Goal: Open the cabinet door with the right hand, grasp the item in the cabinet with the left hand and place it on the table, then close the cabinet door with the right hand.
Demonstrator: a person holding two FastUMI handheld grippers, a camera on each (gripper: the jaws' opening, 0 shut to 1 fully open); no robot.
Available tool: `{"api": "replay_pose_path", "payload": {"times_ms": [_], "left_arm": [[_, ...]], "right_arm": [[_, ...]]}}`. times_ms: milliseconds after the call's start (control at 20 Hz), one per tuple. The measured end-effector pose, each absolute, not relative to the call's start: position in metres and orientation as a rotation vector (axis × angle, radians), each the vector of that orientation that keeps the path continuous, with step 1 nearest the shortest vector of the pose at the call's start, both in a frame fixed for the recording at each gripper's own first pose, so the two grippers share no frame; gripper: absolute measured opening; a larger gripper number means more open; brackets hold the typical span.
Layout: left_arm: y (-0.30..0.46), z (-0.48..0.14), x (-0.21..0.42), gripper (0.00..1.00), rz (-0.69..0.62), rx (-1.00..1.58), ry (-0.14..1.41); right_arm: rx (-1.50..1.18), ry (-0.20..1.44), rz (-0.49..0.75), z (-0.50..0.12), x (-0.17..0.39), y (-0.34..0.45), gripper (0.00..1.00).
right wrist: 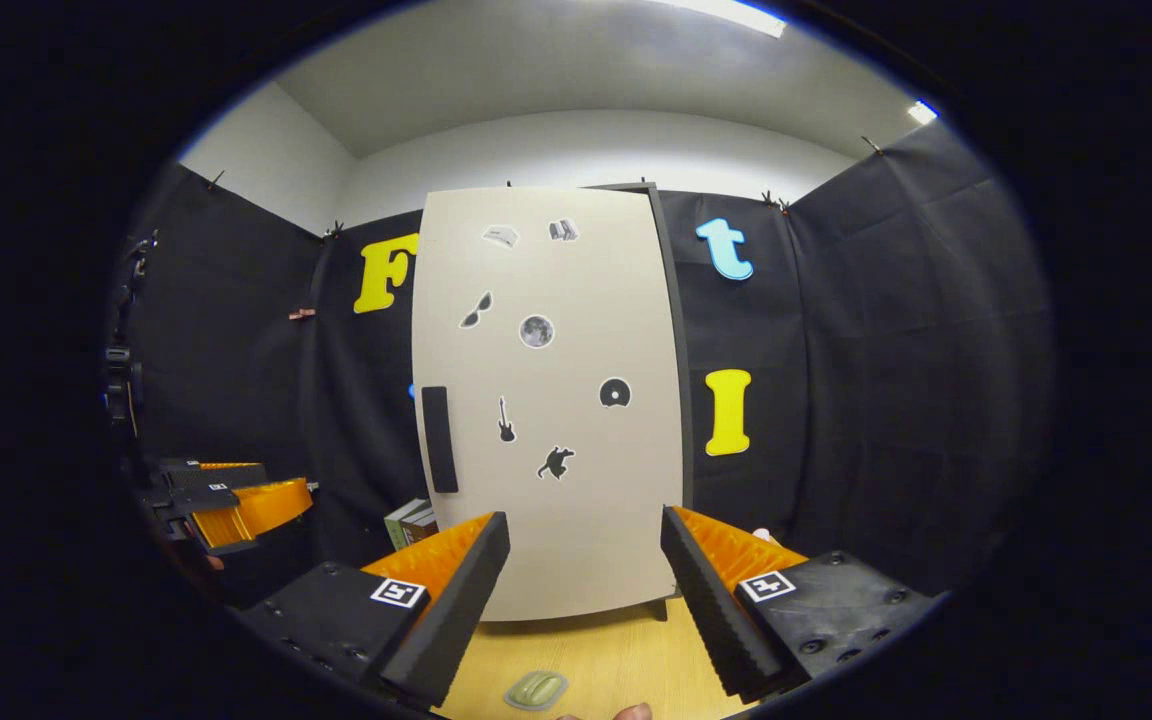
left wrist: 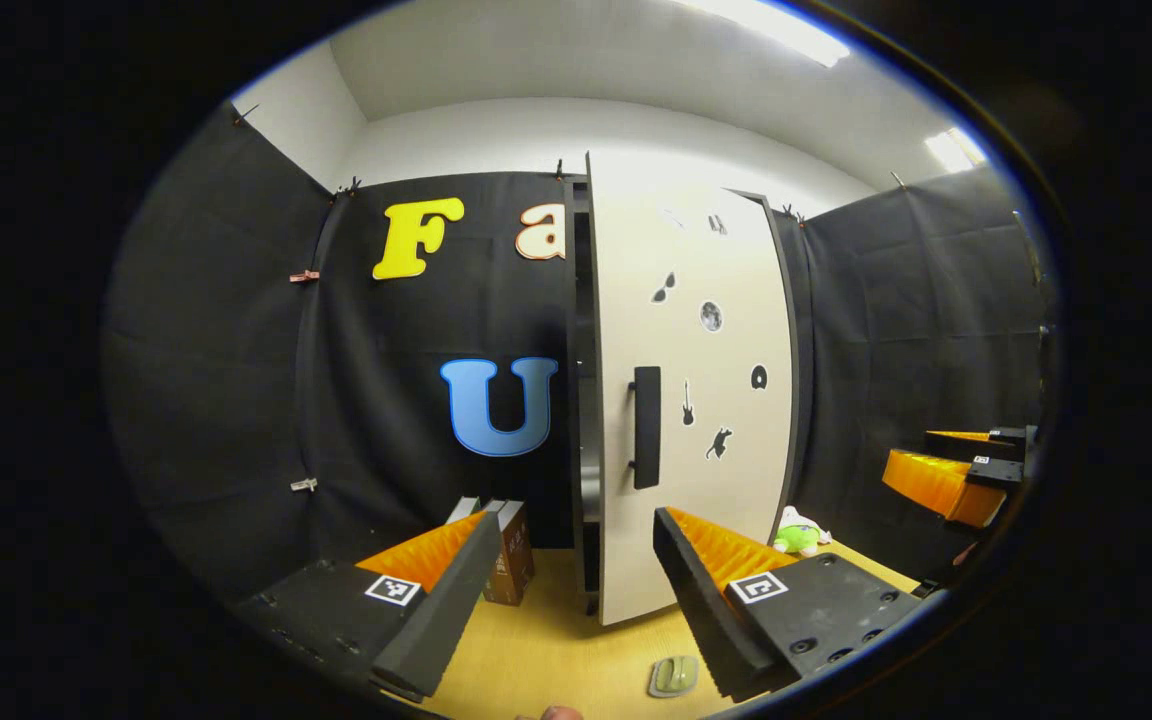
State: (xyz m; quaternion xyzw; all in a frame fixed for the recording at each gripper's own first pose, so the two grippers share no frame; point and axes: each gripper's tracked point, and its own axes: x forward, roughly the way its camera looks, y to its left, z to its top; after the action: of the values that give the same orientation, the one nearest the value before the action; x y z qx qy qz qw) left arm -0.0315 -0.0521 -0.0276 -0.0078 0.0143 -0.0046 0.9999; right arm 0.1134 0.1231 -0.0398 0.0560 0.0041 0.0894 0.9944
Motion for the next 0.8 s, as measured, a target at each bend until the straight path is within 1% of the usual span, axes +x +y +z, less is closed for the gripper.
{"api": "replay_pose_path", "payload": {"times_ms": [250, 550, 800], "left_arm": [[-0.061, -0.021, -0.036, 0.95, 0.010, -0.022, 0.025], [-0.066, -0.018, -0.035, 0.96, 0.032, -0.018, 0.019], [-0.076, -0.018, -0.032, 0.96, 0.022, -0.017, 0.027]], "right_arm": [[0.122, 0.006, 0.157, -0.037, 0.121, 0.101, 0.97], [0.128, 0.000, 0.169, -0.037, 0.126, 0.094, 0.97], [0.133, -0.004, 0.166, -0.036, 0.128, 0.087, 0.97]]}}
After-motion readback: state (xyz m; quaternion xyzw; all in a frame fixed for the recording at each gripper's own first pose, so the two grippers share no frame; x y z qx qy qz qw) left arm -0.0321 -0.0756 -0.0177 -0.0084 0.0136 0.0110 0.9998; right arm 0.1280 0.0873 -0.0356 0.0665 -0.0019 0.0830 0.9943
